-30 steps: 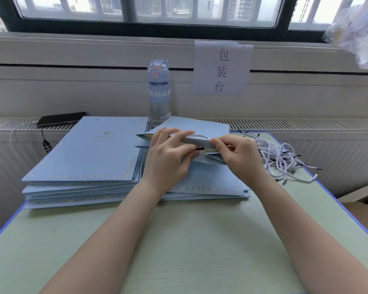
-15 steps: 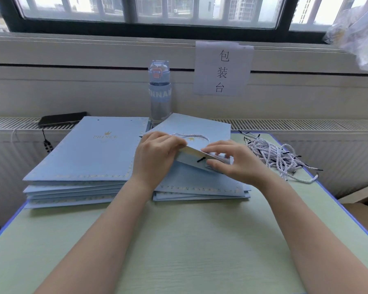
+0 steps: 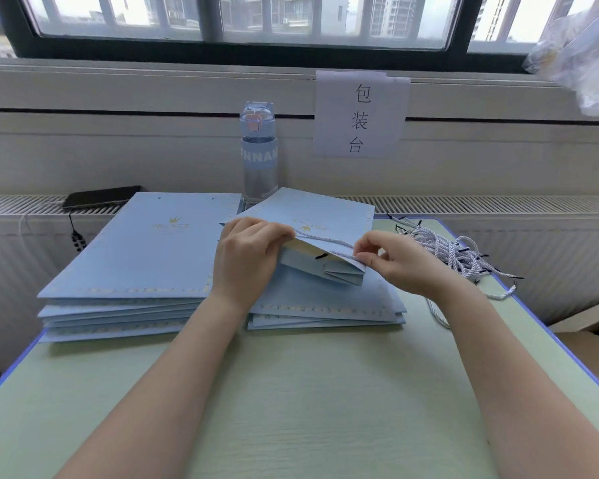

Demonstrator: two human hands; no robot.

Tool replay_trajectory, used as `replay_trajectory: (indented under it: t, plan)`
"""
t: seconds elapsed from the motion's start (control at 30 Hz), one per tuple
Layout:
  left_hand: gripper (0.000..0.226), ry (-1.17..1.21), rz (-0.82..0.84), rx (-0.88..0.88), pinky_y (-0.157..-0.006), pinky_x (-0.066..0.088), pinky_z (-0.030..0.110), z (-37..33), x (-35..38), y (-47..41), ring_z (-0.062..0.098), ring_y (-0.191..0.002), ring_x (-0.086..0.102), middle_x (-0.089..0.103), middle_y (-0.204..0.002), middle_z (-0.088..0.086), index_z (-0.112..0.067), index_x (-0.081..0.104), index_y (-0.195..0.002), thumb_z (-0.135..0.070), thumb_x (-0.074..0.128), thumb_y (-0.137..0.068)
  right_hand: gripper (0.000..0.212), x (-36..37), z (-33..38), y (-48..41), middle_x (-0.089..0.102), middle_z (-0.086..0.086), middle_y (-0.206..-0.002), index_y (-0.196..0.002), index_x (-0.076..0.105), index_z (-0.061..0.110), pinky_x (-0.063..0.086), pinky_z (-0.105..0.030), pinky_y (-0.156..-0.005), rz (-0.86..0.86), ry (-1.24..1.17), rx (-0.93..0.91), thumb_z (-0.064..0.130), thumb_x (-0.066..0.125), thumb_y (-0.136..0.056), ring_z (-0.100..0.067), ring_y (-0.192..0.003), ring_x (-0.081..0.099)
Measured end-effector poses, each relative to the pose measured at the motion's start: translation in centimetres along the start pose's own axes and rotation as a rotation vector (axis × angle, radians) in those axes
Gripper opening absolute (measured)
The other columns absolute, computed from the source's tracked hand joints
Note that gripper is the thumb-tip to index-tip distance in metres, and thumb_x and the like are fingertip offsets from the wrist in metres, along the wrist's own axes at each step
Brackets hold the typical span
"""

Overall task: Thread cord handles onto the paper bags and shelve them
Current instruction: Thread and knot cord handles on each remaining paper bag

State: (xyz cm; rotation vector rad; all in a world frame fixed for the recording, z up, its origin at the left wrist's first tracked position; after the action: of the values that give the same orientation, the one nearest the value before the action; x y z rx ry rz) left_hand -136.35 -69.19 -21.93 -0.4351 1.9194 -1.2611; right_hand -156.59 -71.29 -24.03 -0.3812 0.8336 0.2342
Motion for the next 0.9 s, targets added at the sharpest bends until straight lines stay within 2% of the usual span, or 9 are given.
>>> replay_trajectory:
  t: [0.2,0.27,0.37,0.5,0.57,0.67,0.73,0.8,0.9]
  plan:
    - [0.016,0.030,-0.019,-0.018,-0.080,0.036,0.026,0.1,0.1,0.0,0.014,-0.082,0.057,0.071,-0.076,-0.004,-0.015,0.074,-0.082,-0.012,0.058,-0.084,0.011,-1.3,-0.3,-0.3,0.047,0.012,-0.086,-0.088,0.051,0.017,0.032,-0.005,-0.070,-0.127,0.107,-0.013,0.008,0.051,-0.095,-0.003,-0.078,0.044]
    - [0.015,0.024,-0.028,-0.013,-0.078,0.036,0.026,0.0,0.2,0.0,0.013,-0.082,0.056,0.071,-0.076,-0.004,-0.015,0.074,-0.082,-0.012,0.059,-0.084,0.012,-1.3,-0.5,-0.4,0.045,0.015,-0.086,-0.088,0.051,0.017,0.031,-0.011,-0.068,-0.142,0.117,-0.018,0.008,0.050,-0.095,-0.007,-0.080,0.044]
    - [0.018,0.039,-0.038,-0.021,-0.078,0.036,0.026,-0.1,0.0,-0.1,0.013,-0.082,0.057,0.071,-0.078,-0.004,-0.014,0.073,-0.082,-0.015,0.056,-0.085,0.020,-1.8,-0.5,-0.3,0.053,0.003,-0.097,-0.090,0.052,0.020,0.030,-0.020,-0.075,-0.185,0.117,-0.057,0.000,0.050,-0.093,-0.015,-0.092,0.047]
    - [0.023,0.116,-0.076,-0.130,-0.078,0.044,0.034,0.8,-0.9,-0.3,0.013,-0.082,0.060,0.072,-0.081,-0.004,-0.013,0.074,-0.083,-0.023,0.053,-0.086,0.042,-1.8,-0.7,0.3,0.053,0.012,-0.119,-0.110,0.055,0.029,0.035,-0.012,-0.085,-0.135,0.079,-0.099,-0.003,0.058,-0.084,0.000,-0.110,0.042]
    - [0.023,0.134,-0.083,-0.120,-0.078,0.046,0.036,0.7,-0.9,-0.3,0.012,-0.083,0.061,0.073,-0.083,-0.004,-0.013,0.075,-0.084,-0.026,0.056,-0.086,0.038,-1.9,-0.2,0.3,0.056,0.011,-0.118,-0.113,0.062,0.025,0.035,-0.009,-0.087,-0.219,0.100,-0.164,0.003,0.067,-0.082,-0.001,-0.109,0.047]
    - [0.020,0.106,-0.106,-0.043,-0.084,0.048,0.041,0.0,-1.1,-0.5,0.019,-0.093,0.062,0.072,-0.097,-0.003,-0.013,0.073,-0.095,-0.027,0.062,-0.087,0.025,-3.0,0.3,0.6,0.064,0.009,-0.101,-0.098,0.069,0.020,0.043,-0.013,-0.084,-0.447,0.014,-0.227,0.002,0.066,-0.081,-0.001,-0.097,0.057]
    - [0.038,0.080,-0.135,-0.047,-0.096,0.044,0.042,0.1,-1.4,-0.7,0.021,-0.111,0.055,0.064,-0.120,0.000,-0.012,0.065,-0.115,-0.038,0.064,-0.088,0.027,-4.1,0.0,1.1,0.065,0.015,-0.094,-0.094,0.068,0.025,0.048,-0.014,-0.079,-0.553,-0.123,-0.184,0.001,0.064,-0.083,0.003,-0.090,0.060]
    - [0.067,0.156,-0.118,-0.122,-0.109,0.033,0.031,0.5,-1.8,-1.0,0.021,-0.128,0.041,0.044,-0.141,0.001,-0.012,0.044,-0.136,-0.053,0.061,-0.085,0.026,-5.1,-0.4,1.5,0.066,0.019,-0.089,-0.093,0.067,0.027,0.049,-0.014,-0.076,-0.633,-0.285,-0.131,0.003,0.067,-0.085,0.005,-0.082,0.061]
    - [0.093,0.371,-0.030,-0.320,-0.105,0.024,0.007,1.4,-1.2,-1.0,0.016,-0.135,0.033,0.024,-0.152,0.002,-0.014,0.019,-0.148,-0.048,0.068,-0.077,0.020,-5.7,-0.5,1.8,0.069,0.023,-0.076,-0.095,0.067,0.021,0.046,-0.009,-0.071,-0.701,-0.459,-0.105,0.005,0.068,-0.083,0.008,-0.073,0.061]
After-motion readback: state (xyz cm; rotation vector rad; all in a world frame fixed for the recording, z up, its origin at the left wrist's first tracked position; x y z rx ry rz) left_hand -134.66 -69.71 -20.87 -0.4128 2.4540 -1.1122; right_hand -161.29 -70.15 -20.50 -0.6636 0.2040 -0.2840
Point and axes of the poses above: each hand's wrist, its own y-axis away from the middle knuckle, its own x-axis out of the palm, z = x × y, the point moved 8 cm from there along -y, towards the middle knuckle
